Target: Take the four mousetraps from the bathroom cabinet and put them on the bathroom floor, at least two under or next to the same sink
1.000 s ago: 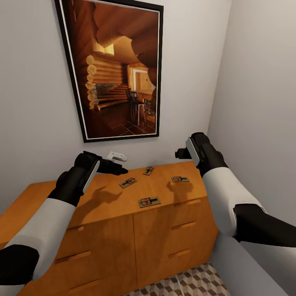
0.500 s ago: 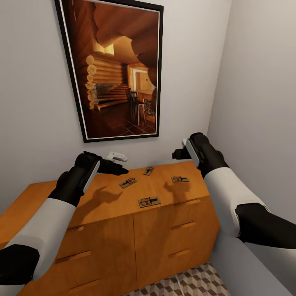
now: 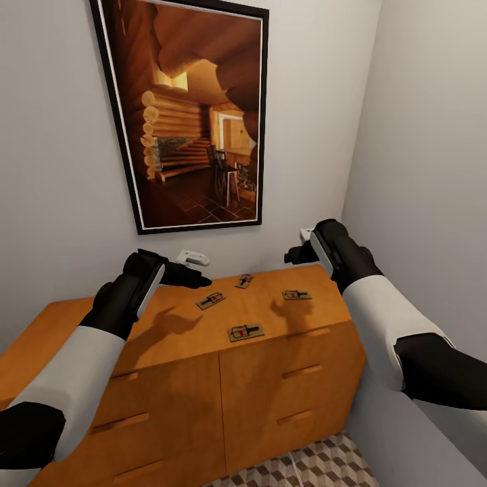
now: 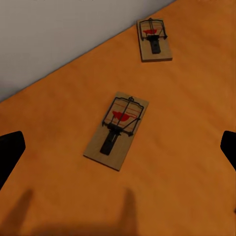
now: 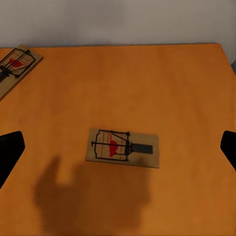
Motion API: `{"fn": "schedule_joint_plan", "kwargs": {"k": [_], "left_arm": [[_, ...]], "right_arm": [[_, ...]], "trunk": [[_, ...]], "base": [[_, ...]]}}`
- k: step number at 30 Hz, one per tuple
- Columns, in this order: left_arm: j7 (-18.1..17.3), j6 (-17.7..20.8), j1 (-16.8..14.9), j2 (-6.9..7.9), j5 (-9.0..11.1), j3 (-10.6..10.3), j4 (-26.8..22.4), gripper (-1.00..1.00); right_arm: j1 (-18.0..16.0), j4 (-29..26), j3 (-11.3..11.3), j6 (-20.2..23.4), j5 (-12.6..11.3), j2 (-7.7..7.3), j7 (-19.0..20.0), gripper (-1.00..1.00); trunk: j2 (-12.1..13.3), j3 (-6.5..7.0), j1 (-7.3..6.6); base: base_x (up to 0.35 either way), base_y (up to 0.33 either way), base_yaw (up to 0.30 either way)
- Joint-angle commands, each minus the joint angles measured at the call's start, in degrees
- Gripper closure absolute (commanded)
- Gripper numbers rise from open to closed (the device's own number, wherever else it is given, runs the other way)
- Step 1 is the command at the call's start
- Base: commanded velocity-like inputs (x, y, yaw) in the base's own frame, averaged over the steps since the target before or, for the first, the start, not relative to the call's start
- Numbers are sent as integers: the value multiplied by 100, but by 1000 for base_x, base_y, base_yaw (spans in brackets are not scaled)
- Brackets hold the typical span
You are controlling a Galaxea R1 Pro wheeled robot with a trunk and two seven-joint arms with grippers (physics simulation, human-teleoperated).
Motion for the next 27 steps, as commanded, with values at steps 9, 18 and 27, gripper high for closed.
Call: {"fn": "schedule_joint_plan", "kwargs": {"k": [9, 18, 27], "left_arm": [[-31, 21, -5, 4, -30, -11, 4, -100], [-31, 30, -5, 4, -28, -11, 27, -100], [-31, 32, -5, 4, -29, -11, 134, -100]], "right_arm": [[-5, -1, 42, 23, 6, -27, 76, -100], [-5, 43, 47, 23, -49, -98, 118, -100], [-5, 272, 54, 23, -75, -334, 305, -100]], "trunk": [[-4, -7, 0], [-4, -7, 0], [-4, -7, 0]], "base": [[25, 0, 0], [5, 0, 0], [0, 0, 0]]}}
